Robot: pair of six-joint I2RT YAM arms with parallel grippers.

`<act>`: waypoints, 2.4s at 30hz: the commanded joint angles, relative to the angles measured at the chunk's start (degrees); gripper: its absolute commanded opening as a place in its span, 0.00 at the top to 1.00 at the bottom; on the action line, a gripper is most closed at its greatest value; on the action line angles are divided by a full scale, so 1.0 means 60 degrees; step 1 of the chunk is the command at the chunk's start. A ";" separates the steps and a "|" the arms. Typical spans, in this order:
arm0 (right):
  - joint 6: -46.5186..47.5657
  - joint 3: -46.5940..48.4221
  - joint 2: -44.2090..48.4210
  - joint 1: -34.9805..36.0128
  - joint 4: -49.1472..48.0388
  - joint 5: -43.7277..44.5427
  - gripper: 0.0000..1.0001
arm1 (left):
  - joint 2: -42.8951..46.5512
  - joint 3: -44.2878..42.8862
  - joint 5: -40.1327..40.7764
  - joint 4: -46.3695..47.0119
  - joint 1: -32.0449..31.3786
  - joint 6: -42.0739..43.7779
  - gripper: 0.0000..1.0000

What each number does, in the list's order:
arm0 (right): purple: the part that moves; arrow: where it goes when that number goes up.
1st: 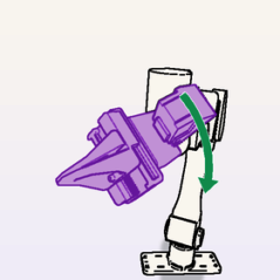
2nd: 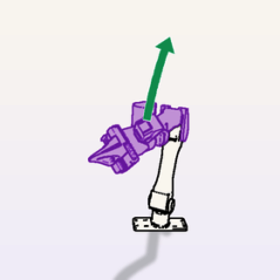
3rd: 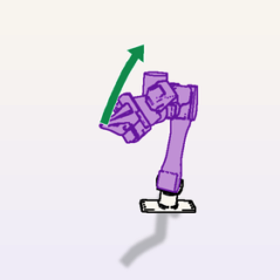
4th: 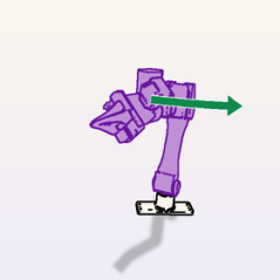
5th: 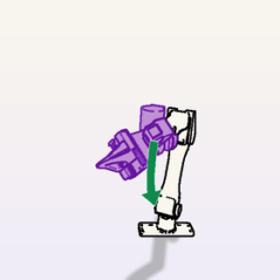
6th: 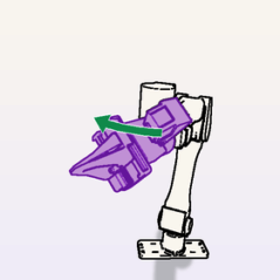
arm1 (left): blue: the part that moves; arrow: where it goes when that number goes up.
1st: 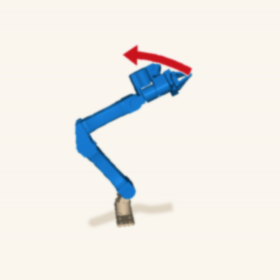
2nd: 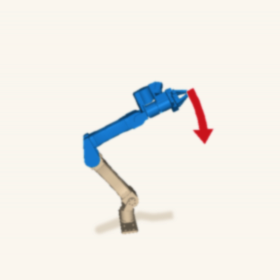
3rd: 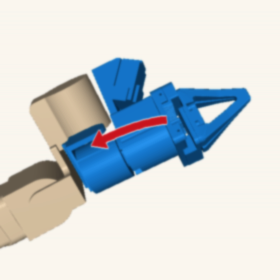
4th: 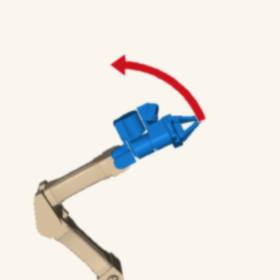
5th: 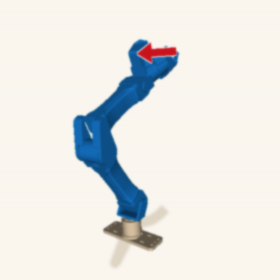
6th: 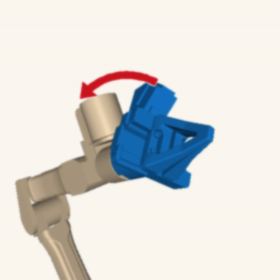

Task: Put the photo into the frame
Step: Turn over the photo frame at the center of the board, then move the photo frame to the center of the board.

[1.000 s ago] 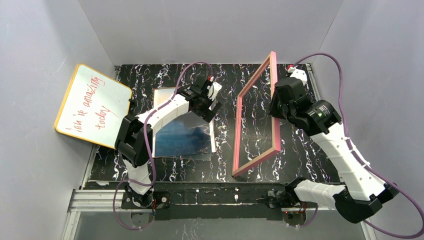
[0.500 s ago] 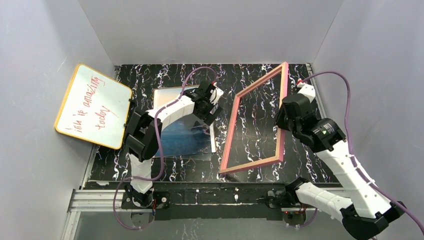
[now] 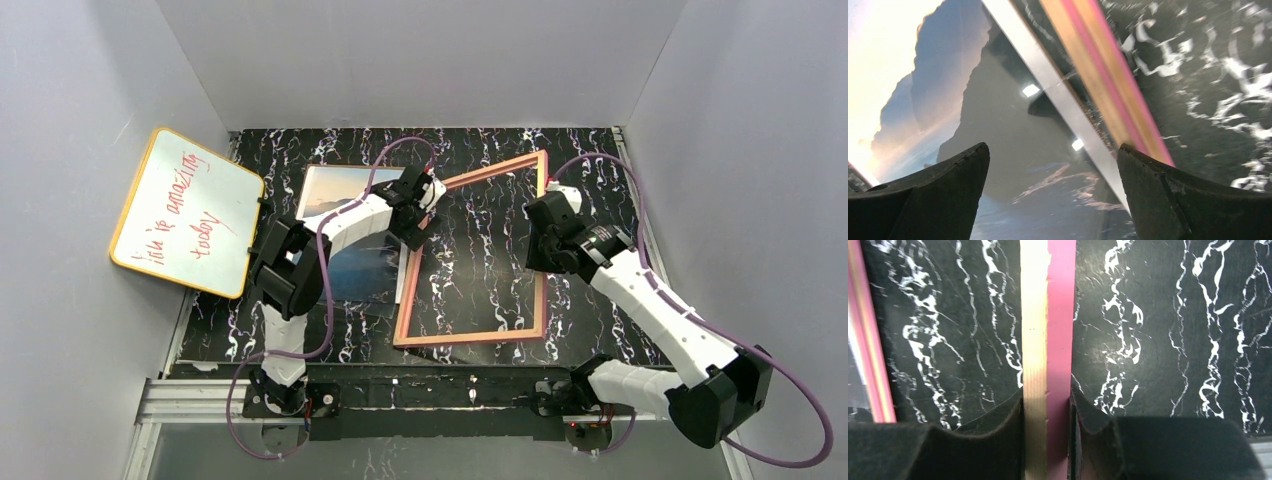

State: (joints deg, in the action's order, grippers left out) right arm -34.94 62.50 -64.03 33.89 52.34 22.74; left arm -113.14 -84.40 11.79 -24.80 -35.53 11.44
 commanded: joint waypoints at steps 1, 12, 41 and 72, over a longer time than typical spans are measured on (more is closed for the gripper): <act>0.0447 -0.0290 -0.0211 0.0088 0.0213 0.0305 0.87 | -0.0276 0.0382 0.1038 0.0227 0.0018 0.0389 0.02; 0.0468 -0.0086 -0.2508 0.0045 0.0043 0.1840 0.84 | -0.0021 0.0675 0.0998 0.0196 0.0358 0.0730 0.02; 0.1417 -0.1020 -0.5085 -0.0961 -0.2588 0.0648 0.34 | -0.0090 0.1311 0.0438 0.0355 0.0184 0.0776 0.02; -0.0697 -0.0150 -0.3406 -0.1454 -0.4633 -0.5868 0.23 | 0.0298 -0.2242 -0.1461 -0.2538 0.0803 -0.0483 0.02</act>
State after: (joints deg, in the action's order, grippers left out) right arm -33.12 57.45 -82.37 20.21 32.18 -6.72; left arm -115.39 -89.10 11.09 -29.80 -38.52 11.11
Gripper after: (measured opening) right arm 0.773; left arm 0.981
